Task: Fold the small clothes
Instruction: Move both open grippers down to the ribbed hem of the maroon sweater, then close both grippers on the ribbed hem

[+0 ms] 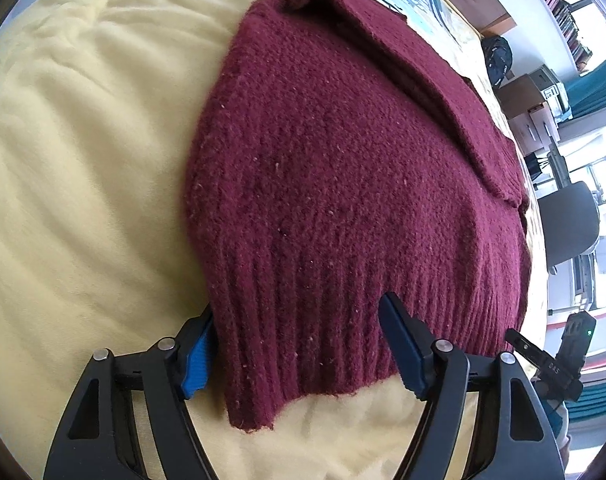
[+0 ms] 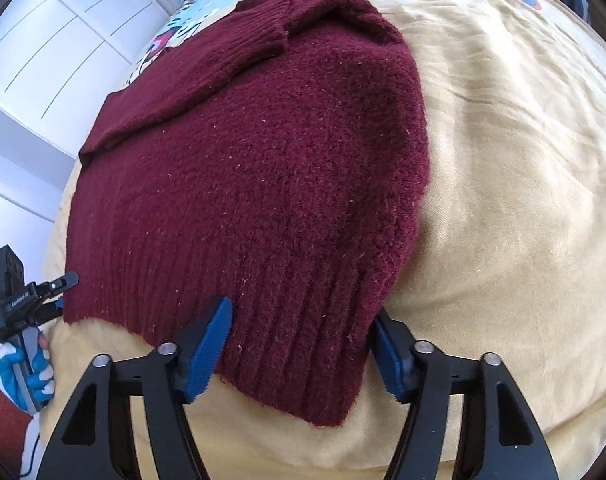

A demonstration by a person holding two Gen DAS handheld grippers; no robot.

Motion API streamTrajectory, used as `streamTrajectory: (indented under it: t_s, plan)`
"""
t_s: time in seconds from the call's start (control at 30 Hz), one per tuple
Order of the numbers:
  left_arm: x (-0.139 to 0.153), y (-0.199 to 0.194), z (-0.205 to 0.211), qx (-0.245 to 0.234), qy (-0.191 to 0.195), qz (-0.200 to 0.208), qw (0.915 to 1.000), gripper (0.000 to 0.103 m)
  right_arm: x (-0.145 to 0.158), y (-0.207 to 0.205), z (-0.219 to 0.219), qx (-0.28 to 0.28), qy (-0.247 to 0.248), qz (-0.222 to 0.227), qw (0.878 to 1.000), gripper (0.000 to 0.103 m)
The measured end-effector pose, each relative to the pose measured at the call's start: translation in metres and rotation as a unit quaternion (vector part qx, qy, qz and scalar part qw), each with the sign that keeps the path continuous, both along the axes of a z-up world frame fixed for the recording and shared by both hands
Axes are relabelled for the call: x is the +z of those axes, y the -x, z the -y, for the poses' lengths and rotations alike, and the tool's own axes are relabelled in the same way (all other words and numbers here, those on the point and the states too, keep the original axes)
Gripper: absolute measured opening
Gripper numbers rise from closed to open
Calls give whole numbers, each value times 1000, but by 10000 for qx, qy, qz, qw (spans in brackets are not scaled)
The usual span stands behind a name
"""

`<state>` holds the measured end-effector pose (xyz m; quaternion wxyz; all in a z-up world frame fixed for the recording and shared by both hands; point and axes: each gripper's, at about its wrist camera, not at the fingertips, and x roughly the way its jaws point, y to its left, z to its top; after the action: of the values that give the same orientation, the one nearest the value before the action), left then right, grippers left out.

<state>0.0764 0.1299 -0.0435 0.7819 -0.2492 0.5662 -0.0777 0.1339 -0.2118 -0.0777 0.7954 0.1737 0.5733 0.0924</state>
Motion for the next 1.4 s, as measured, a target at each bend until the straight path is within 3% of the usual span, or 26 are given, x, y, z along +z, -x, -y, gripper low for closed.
streamTrajectory:
  t_s: [0.23,0.4,0.57,1.07,1.2,1.4]
  plan:
    - [0,-1,-6,-8,216,2,9998,60,-2,-2,-1,67,-145,-21,9999,49]
    - [-1,-4,-8,-39,348,-10,9994,50,-3,-1,2,49,-333,-11,9994,30]
    - [-2,-6,-7,-88,409,-56,9991,42,-3,-1,-2,94,-408,8,9991,23]
    - [0,-9,6,-233,243,-186,9993,41,-5,-1,5,-45,-504,-3,9987,25]
    - [-2,-8,6,-189,235,-221,9993,19,-4,0,7,-58,-539,-2,9985,25]
    - [-3,-7,5,-191,268,-166,9993,9,1,1,7,53,-509,92,9986,19]
